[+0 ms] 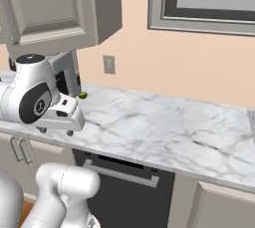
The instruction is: Close all open cabinet doors.
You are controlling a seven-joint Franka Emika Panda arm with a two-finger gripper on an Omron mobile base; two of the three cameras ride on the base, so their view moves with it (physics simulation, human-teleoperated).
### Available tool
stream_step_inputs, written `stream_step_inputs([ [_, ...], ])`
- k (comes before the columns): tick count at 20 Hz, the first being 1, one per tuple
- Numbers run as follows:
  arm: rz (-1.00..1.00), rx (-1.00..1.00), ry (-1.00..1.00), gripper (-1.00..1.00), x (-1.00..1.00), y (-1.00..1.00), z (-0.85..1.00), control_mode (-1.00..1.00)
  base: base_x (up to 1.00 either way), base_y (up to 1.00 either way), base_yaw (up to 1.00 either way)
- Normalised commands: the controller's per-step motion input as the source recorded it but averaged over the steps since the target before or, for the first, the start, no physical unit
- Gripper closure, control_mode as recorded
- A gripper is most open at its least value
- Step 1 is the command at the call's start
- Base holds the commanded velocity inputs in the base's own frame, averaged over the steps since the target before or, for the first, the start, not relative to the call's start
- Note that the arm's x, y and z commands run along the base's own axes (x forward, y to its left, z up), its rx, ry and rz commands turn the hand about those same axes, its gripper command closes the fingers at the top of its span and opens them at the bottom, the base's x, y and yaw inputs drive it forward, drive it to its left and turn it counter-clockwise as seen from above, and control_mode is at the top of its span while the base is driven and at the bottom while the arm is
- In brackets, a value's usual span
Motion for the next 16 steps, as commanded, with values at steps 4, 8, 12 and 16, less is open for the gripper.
stream_step_inputs([
  [4,0.0,0.0,0.0,-1.0,0.0,0.0,0.0,1.0,0.19,0.05,0.24],
  [8,0.0,0.0,0.0,-1.0,0.0,0.0,0.0,1.0,0.1,0.31,0.13],
  [12,0.0,0.0,0.0,-1.0,0.0,0.0,0.0,1.0,0.22,0.25,0.06],
  [16,0.0,0.0,0.0,-1.0,0.0,0.0,0.0,1.0,0.38,0.29,0.04],
])
